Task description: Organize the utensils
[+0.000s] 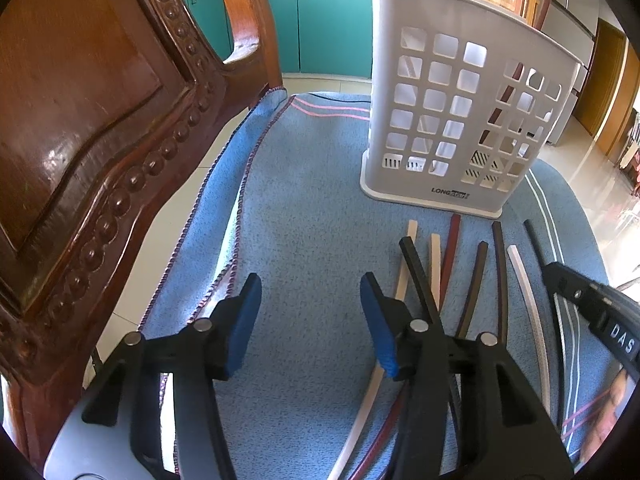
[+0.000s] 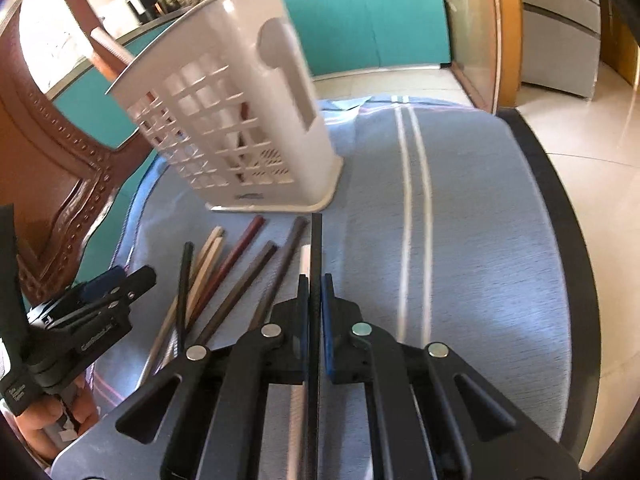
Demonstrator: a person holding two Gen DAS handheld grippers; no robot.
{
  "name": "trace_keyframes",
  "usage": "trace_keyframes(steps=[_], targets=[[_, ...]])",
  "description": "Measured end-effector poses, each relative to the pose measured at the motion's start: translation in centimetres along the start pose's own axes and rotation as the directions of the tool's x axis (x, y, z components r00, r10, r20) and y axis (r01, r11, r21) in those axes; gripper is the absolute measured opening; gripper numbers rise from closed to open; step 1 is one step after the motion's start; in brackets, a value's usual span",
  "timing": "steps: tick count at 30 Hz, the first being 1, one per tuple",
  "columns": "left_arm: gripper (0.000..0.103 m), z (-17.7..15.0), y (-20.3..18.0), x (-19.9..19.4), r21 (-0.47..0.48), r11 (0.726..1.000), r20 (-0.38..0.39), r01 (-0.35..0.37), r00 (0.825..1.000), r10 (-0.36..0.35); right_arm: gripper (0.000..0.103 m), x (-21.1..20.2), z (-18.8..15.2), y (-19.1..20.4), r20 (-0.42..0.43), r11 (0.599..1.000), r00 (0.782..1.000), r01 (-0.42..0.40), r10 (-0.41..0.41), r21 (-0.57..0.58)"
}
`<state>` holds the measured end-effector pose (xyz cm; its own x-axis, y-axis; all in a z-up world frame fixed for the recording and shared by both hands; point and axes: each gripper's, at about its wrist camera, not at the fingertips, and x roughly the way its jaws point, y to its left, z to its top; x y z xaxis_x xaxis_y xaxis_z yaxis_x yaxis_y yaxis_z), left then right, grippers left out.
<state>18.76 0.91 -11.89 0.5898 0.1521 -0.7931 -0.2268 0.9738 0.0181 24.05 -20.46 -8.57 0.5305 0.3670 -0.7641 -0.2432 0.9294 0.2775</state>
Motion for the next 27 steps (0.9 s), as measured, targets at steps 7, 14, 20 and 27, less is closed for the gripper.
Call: trace_keyframes(steps=[7,14,20,27], targets=[[0.054,0.0,0.0,0.1,0.004,1.0,-0.006,-0.005,1.0,0.005,0.007,0.1,0.0,-0.9,-0.006,0.999,0.999,0.047,-0.047,0.013],[0.056,0.0,-0.2,0.5,0.011,1.0,-0.017,-0.009,1.0,0.009,0.007,-0.1,0.1,-1.1,0.004,0.998,0.998,-0.057,0.057,0.02],[0.057,-0.1,-0.5,0.7,0.019,1.0,-0.023,-0.011,1.0,0.011,0.007,0.3,0.1,-0.5,-0.029,0.992,0.991,-0.128,0.129,0.012],[0.058,0.0,-0.5,0.8,0.022,1.0,-0.026,-0.01,1.0,0.011,0.007,-0.2,0.6,-1.1,-0.001,0.999,0.999,-0.037,0.037,0.029]])
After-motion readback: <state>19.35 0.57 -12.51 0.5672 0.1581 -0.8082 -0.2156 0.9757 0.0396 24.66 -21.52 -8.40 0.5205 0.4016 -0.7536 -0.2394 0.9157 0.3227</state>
